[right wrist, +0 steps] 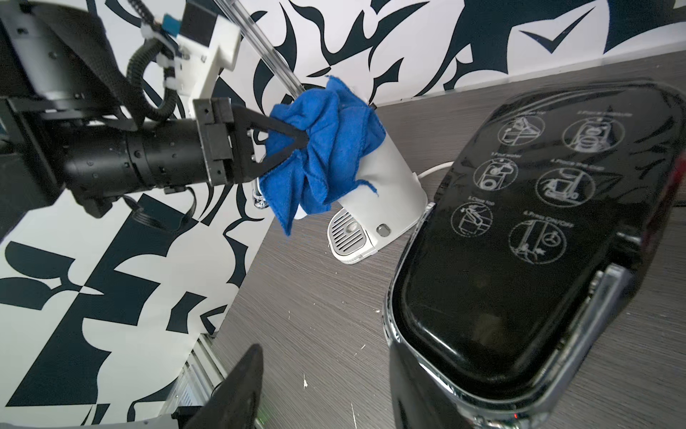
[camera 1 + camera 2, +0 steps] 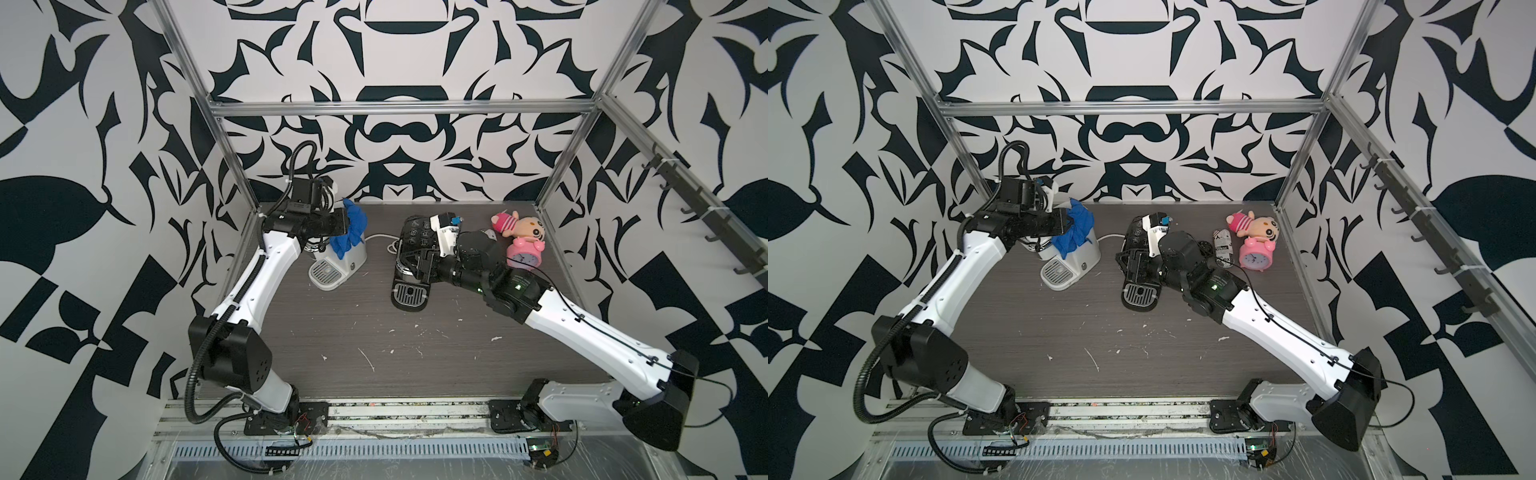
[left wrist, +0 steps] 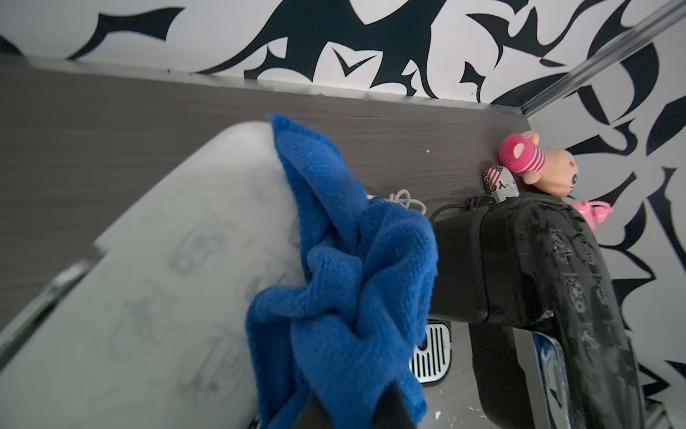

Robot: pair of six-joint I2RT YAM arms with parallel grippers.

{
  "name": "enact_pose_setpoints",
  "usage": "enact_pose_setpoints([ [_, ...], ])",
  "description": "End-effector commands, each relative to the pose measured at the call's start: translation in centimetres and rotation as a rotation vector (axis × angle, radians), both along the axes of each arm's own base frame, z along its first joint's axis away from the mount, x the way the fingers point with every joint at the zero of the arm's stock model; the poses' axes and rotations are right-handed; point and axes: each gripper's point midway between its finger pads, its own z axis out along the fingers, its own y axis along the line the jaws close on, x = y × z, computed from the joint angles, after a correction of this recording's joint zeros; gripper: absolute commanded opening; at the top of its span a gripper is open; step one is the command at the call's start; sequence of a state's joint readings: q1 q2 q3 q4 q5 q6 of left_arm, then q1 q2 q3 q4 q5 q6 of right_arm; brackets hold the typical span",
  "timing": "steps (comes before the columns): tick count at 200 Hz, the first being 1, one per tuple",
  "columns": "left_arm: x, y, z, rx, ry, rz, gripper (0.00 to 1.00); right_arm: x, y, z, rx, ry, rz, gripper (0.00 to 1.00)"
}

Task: Wipe the surface of a coffee machine
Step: Wipe the dirt from the surface of the coffee machine.

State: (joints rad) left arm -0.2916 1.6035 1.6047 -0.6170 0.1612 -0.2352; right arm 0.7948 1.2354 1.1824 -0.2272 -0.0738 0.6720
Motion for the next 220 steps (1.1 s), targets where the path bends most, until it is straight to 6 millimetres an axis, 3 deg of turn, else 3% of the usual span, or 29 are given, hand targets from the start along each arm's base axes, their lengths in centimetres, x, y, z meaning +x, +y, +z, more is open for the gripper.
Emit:
enact_pose_setpoints([
  [1, 2.2, -1.8, 1.0, 0.08, -0.086, -0.044, 0.0, -0.2, -0.5, 2.2, 0.029, -0.068, -0.011, 0.58],
  [27, 4.3, -2.3, -1.2, 0.159, -0.06, -0.005, 0.0, -0.5, -0.9, 2.7, 0.034, -0.081, -0.012, 0.58],
  [47, 4.4, -1.9, -2.1, 0.229, -0.058, 0.011, 0.0, -0.9, -1.6, 2.9, 0.027, -0.088, -0.022, 0.58],
  [85, 1.6, -0.1, -2.2, 0.281, -0.092, 0.032, 0.0, -1.3, -2.9, 2.2, 0.01, -0.092, -0.053, 0.59],
  [134, -3.0, 2.7, -2.6, 0.402, -0.155, -0.017, 0.0, -1.2, -2.7, 0.7, -0.005, -0.066, -0.051, 0.59],
  [220, -6.4, 7.1, -2.0, 0.587, -0.188, 0.026, 0.0, -1.5, -3.0, 0.5, -0.01, -0.064, -0.051, 0.59],
])
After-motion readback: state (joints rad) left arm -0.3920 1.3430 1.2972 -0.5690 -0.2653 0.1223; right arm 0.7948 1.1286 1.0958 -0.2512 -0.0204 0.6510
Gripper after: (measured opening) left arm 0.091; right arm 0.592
